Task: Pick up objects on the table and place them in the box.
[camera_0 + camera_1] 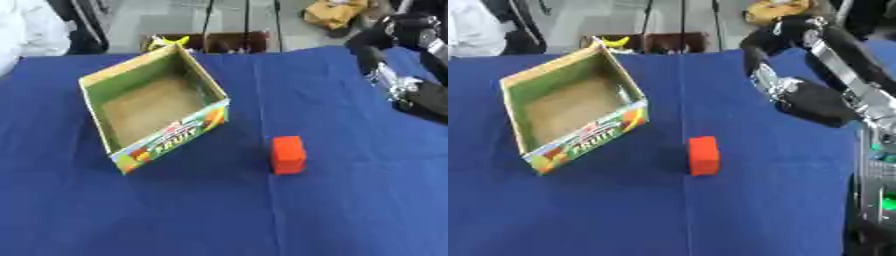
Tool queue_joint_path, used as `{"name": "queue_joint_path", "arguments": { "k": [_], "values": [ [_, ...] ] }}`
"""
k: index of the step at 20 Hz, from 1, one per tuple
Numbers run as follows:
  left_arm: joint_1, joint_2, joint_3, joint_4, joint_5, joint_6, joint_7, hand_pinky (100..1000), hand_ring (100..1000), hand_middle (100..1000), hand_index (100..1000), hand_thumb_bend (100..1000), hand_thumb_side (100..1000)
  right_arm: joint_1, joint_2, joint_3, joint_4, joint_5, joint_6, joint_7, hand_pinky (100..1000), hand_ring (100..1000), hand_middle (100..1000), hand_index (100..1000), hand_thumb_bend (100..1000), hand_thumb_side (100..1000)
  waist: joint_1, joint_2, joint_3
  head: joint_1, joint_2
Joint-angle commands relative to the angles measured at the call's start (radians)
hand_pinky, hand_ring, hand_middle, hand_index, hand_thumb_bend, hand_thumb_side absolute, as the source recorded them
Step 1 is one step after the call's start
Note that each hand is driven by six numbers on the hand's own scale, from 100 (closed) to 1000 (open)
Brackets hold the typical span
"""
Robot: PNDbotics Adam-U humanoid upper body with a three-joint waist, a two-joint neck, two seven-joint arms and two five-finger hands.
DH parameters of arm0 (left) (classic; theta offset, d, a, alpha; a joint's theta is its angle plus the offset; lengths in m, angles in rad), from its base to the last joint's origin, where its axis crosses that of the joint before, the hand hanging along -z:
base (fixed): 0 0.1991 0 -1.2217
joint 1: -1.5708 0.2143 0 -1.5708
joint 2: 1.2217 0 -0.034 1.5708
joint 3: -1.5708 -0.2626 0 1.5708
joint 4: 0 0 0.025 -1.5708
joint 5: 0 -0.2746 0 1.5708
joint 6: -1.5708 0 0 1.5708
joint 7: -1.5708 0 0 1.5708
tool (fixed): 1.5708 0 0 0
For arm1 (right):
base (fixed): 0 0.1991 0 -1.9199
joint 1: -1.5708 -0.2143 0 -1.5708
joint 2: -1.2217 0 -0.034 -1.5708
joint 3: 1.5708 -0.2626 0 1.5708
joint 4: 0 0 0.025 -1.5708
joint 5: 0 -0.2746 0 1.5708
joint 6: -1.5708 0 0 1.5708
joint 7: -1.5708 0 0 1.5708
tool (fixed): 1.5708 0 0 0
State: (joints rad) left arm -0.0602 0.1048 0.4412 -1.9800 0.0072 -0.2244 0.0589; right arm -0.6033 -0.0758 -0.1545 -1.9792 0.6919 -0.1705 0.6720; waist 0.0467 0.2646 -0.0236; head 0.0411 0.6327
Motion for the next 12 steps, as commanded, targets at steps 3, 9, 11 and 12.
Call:
{"name": "queue_joint_path", "arguments": {
  "k": [3, 9, 11, 12],
  "values": [
    [-0.005, 0.011, 0.003, -0.02, -0.002, -0.001, -0.001, 353, 566, 651, 898, 515, 882, -0.031, -0.016, 0.002, -0.02, 0.0, -0.008, 0.006, 697, 714, 630, 745, 100, 835, -0.002, -0.014, 0.001, -0.004, -0.003],
    [-0.006, 0.012, 0.002, -0.02, -0.002, 0.001, -0.002, 353, 566, 650, 898, 515, 881, -0.085, -0.026, 0.026, 0.012, 0.043, -0.061, 0.031, 714, 751, 697, 779, 100, 886, -0.005, -0.016, 0.002, -0.008, -0.009],
    [-0.006, 0.012, 0.002, -0.02, -0.001, 0.001, -0.002, 353, 566, 650, 898, 514, 881, -0.109, -0.033, 0.039, 0.035, 0.067, -0.087, 0.047, 724, 764, 714, 798, 109, 909, -0.006, -0.016, 0.004, -0.01, -0.009],
    [-0.006, 0.012, 0.002, -0.02, -0.001, 0.001, -0.002, 353, 566, 650, 898, 514, 881, -0.12, -0.035, 0.044, 0.047, 0.078, -0.102, 0.055, 724, 764, 714, 798, 109, 909, -0.006, -0.017, 0.004, -0.01, -0.01]
  ]
}}
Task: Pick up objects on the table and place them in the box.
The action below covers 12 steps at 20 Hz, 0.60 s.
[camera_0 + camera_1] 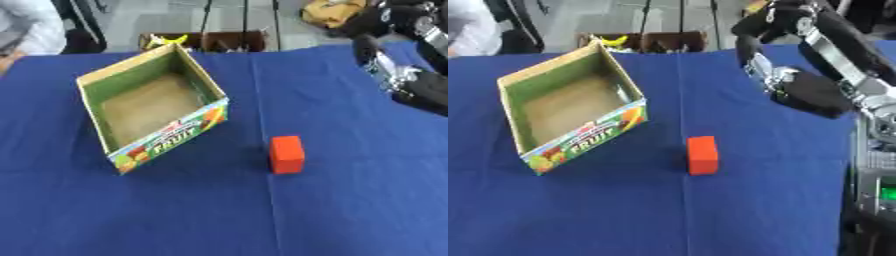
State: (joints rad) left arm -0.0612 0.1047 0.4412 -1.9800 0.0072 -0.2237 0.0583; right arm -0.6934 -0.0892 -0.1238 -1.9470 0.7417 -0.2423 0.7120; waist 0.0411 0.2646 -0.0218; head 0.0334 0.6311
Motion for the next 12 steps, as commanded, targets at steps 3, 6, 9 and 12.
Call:
{"name": "queue_joint_path", "arguments": {
  "k": [3, 6, 9, 12],
  "values": [
    [-0.003, 0.013, 0.001, -0.02, -0.001, 0.002, -0.003, 353, 566, 650, 898, 514, 881, -0.068, -0.034, 0.04, 0.055, 0.06, -0.072, 0.039, 747, 789, 742, 814, 461, 996, -0.002, -0.02, 0.007, -0.006, -0.008],
    [-0.003, 0.013, 0.0, -0.02, 0.0, 0.002, -0.004, 354, 566, 650, 898, 513, 881, -0.125, -0.037, 0.071, 0.106, 0.096, -0.114, 0.078, 752, 795, 750, 819, 539, 977, -0.002, -0.02, 0.008, -0.007, -0.01],
    [-0.002, 0.013, 0.0, -0.02, 0.001, 0.002, -0.004, 353, 566, 650, 898, 514, 881, -0.162, -0.041, 0.084, 0.157, 0.138, -0.158, 0.121, 761, 804, 764, 827, 626, 922, -0.001, -0.02, 0.01, -0.009, -0.014],
    [-0.002, 0.012, 0.0, -0.02, 0.001, 0.002, -0.005, 353, 566, 650, 898, 514, 881, -0.182, -0.041, 0.089, 0.188, 0.177, -0.199, 0.162, 767, 810, 768, 834, 630, 882, -0.001, -0.02, 0.01, -0.01, -0.017]
  ]
}}
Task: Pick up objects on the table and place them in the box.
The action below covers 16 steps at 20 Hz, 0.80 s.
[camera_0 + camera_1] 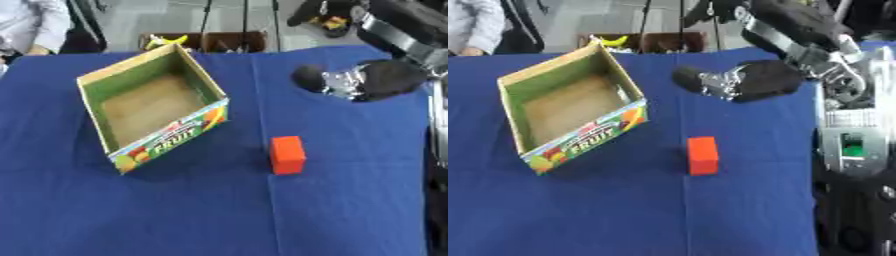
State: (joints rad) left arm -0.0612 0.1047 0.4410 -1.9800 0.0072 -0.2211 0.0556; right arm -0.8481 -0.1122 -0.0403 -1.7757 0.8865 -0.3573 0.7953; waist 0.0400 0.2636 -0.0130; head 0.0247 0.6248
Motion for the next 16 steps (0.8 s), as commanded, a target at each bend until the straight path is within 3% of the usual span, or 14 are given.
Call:
{"name": "queue_joint_path", "arguments": {
  "k": [1, 11, 14, 16],
  "values": [
    [-0.002, 0.012, 0.0, -0.02, 0.001, -0.001, -0.002, 353, 566, 650, 898, 513, 881, -0.032, -0.018, 0.005, 0.023, 0.041, -0.099, 0.091, 772, 816, 777, 838, 626, 846, 0.0, -0.019, 0.001, -0.002, -0.011],
    [-0.001, 0.013, -0.001, -0.02, 0.002, -0.001, -0.003, 353, 567, 649, 898, 515, 882, -0.062, -0.033, 0.01, 0.119, 0.114, -0.248, 0.112, 789, 841, 823, 857, 497, 704, 0.0, -0.021, 0.002, -0.004, -0.02],
    [-0.001, 0.013, -0.001, -0.02, 0.003, -0.001, -0.004, 353, 567, 649, 898, 515, 882, -0.069, -0.036, 0.015, 0.147, 0.133, -0.29, 0.112, 793, 849, 832, 862, 510, 692, 0.0, -0.021, 0.001, -0.005, -0.021],
    [-0.001, 0.013, -0.001, -0.02, 0.003, -0.001, -0.004, 353, 567, 649, 898, 515, 882, -0.072, -0.038, 0.021, 0.167, 0.143, -0.318, 0.112, 797, 851, 829, 865, 572, 696, 0.0, -0.021, 0.001, -0.006, -0.023]
  ]
}}
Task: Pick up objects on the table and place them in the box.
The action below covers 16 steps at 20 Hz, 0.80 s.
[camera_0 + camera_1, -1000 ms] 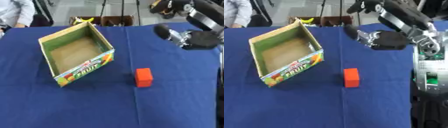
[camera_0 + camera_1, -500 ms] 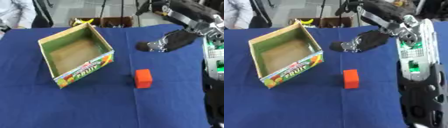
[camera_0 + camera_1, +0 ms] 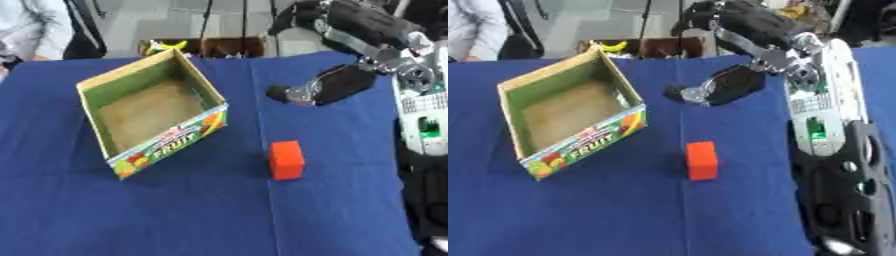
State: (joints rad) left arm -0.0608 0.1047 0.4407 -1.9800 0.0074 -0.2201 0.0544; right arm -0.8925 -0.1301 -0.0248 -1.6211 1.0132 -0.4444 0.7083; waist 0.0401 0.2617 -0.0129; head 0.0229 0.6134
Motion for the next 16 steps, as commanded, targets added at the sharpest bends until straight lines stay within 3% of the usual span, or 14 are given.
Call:
{"name": "queue_joint_path", "arguments": {
  "k": [1, 3, 8, 16],
  "values": [
    [-0.001, 0.013, -0.001, -0.02, 0.003, -0.002, -0.002, 353, 567, 649, 898, 515, 882, -0.029, -0.022, 0.007, 0.022, 0.022, -0.245, 0.199, 798, 852, 832, 867, 617, 699, 0.0, -0.019, 0.001, -0.004, -0.013],
    [-0.001, 0.013, -0.001, -0.02, 0.003, -0.002, -0.002, 353, 567, 648, 898, 515, 882, -0.033, -0.024, 0.005, 0.036, 0.031, -0.267, 0.199, 800, 852, 833, 868, 680, 704, 0.0, -0.02, 0.0, -0.004, -0.013],
    [-0.001, 0.014, -0.001, -0.02, 0.003, -0.001, -0.003, 353, 567, 648, 898, 516, 882, -0.045, -0.03, 0.0, 0.056, 0.043, -0.288, 0.199, 805, 862, 845, 876, 741, 756, -0.001, -0.02, -0.002, -0.006, -0.016],
    [0.001, 0.015, -0.001, -0.02, 0.004, -0.002, -0.004, 353, 568, 648, 898, 516, 882, -0.06, -0.043, 0.003, 0.107, 0.036, -0.315, 0.199, 778, 847, 841, 895, 754, 752, -0.001, -0.022, -0.002, -0.007, -0.02]
  ]
}}
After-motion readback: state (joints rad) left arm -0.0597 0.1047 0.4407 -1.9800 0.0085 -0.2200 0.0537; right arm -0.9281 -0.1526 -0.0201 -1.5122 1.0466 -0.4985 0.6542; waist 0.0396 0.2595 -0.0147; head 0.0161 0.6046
